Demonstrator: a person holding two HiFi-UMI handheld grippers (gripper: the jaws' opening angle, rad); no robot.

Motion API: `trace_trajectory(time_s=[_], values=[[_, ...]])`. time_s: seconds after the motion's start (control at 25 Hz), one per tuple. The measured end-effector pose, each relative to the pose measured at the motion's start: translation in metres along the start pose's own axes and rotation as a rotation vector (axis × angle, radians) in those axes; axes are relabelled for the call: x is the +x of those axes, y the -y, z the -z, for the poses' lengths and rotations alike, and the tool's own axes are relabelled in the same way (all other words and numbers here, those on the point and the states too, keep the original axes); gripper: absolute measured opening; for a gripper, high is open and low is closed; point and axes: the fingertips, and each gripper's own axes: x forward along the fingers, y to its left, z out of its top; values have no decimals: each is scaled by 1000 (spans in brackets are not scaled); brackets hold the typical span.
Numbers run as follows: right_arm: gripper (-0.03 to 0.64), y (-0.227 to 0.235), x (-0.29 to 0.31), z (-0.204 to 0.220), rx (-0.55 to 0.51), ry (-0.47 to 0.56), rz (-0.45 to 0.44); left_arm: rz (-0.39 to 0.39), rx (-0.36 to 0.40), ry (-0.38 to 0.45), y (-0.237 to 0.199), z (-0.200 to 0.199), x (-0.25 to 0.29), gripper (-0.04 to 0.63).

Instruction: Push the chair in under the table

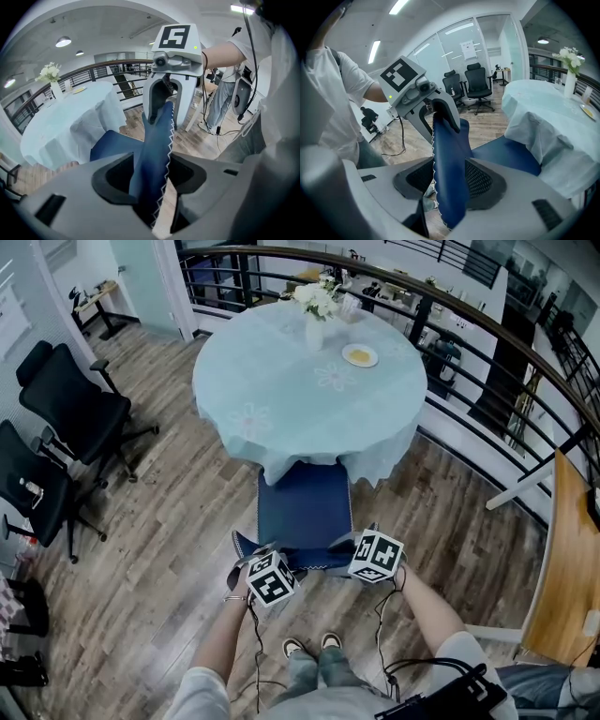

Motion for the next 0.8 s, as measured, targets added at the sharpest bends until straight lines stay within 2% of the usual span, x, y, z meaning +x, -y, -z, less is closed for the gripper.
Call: trace_trajectory(time_s=[0.8], values=[[207,70,-12,-23,-5,30,56,-7,21,-1,-70,-24,14,212]])
